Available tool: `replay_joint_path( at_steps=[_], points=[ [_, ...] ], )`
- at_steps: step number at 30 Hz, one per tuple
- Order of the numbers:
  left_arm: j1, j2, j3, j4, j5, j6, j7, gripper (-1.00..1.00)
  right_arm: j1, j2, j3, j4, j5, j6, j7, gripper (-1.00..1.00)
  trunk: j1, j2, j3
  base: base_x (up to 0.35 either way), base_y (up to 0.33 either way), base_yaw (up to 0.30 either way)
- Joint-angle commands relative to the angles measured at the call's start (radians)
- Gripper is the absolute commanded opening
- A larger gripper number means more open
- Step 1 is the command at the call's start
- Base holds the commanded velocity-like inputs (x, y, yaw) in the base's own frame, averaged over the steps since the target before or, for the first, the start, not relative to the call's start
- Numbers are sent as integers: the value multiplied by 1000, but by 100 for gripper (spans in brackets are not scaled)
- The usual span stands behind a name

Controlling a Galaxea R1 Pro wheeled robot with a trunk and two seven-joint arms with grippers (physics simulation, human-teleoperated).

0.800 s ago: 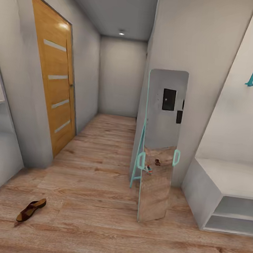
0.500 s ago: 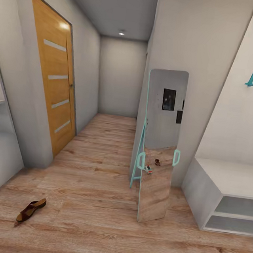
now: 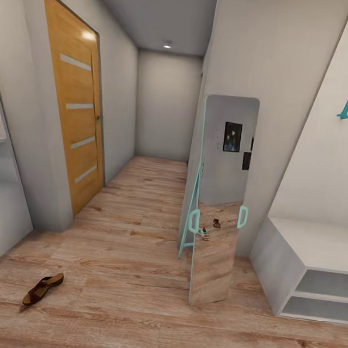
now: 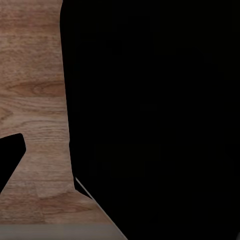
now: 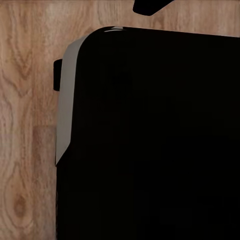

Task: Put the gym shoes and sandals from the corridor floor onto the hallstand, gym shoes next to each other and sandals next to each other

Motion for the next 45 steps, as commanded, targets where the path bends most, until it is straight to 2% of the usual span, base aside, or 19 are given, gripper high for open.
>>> replay_joint_path(
  at_steps=[1,10,19,20,23,29,32,39,45],
  points=[
    [0,0,1,-1,0,0,0,100,-1,0,-1,1,1,-4,-1,100,0,0,-1,0,0,0],
    [-3,1,-7,-31,-1,-22,0,100,-1,-4,0,-4,1,-7,-2,100,0,0,-1,0,0,0],
    [-19,18,-7,-82,-6,-72,9,100,-1,-54,-4,-51,1,-48,-2,100,0,0,-1,0,0,0],
    [-44,19,-7,-243,-8,-179,9,100,-1,-94,-5,-267,1,-103,-2,100,0,0,-1,0,0,0],
    [-103,18,-7,-249,-11,-185,9,100,-2,-106,-7,-343,1,-161,-3,100,0,0,-1,0,0,0],
    [-182,8,-11,-252,-12,-190,7,100,-3,-112,-8,-426,-1,-258,-34,100,0,0,-1,0,0,0],
    [-212,5,-11,-254,-8,-205,-1,100,-3,-113,-10,-452,-2,-306,-87,100,0,0,-1,0,0,0],
    [-218,9,-9,-251,-4,-299,-6,100,-4,-114,-10,-454,-2,-332,-138,100,0,0,-1,0,0,0],
    [-212,16,-8,-250,-4,-314,-6,100,-4,-113,-9,-451,0,-333,-139,100,0,0,-1,0,0,0]
  ],
)
